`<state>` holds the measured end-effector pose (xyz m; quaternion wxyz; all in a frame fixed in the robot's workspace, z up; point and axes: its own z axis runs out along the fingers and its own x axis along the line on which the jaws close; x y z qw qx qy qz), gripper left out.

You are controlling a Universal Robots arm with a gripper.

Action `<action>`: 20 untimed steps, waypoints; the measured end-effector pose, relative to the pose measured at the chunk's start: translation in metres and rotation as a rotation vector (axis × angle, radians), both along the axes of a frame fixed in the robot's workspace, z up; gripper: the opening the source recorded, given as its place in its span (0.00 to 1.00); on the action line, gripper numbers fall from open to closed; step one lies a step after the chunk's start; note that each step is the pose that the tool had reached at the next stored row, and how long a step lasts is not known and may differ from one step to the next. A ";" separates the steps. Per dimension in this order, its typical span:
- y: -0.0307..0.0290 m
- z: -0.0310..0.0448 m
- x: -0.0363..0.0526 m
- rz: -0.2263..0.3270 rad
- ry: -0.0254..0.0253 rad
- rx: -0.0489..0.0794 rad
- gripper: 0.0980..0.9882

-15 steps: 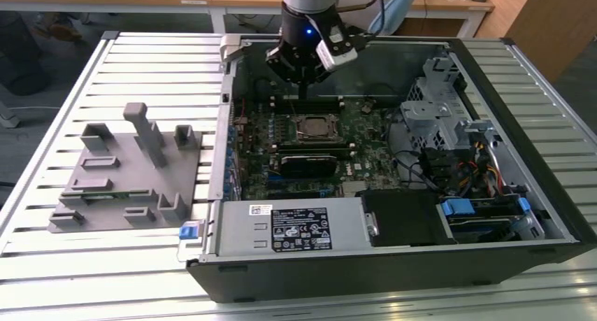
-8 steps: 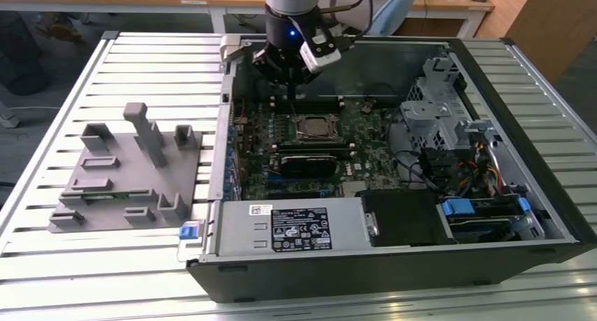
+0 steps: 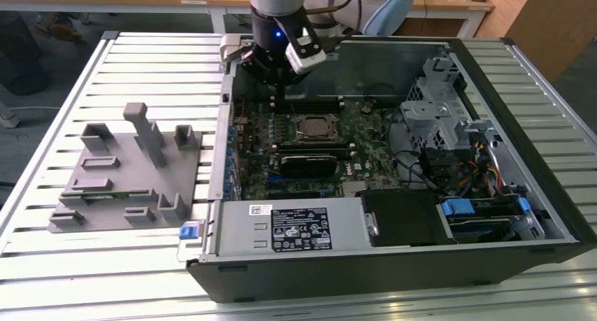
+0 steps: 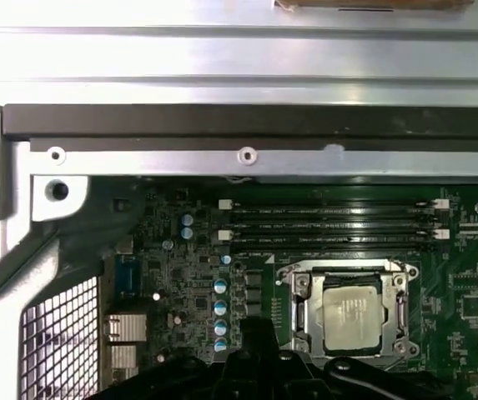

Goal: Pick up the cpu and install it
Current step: 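Install the first cpu locking lever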

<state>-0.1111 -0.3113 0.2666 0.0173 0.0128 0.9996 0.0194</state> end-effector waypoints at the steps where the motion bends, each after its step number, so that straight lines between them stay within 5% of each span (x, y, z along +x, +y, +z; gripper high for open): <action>1: 0.0007 -0.0008 -0.0012 0.000 0.0000 0.000 0.01; 11: 0.0182 -0.0080 -0.0001 0.003 -0.0002 0.000 0.01; 20: 0.0208 -0.0087 0.0284 0.004 -0.0003 0.000 0.01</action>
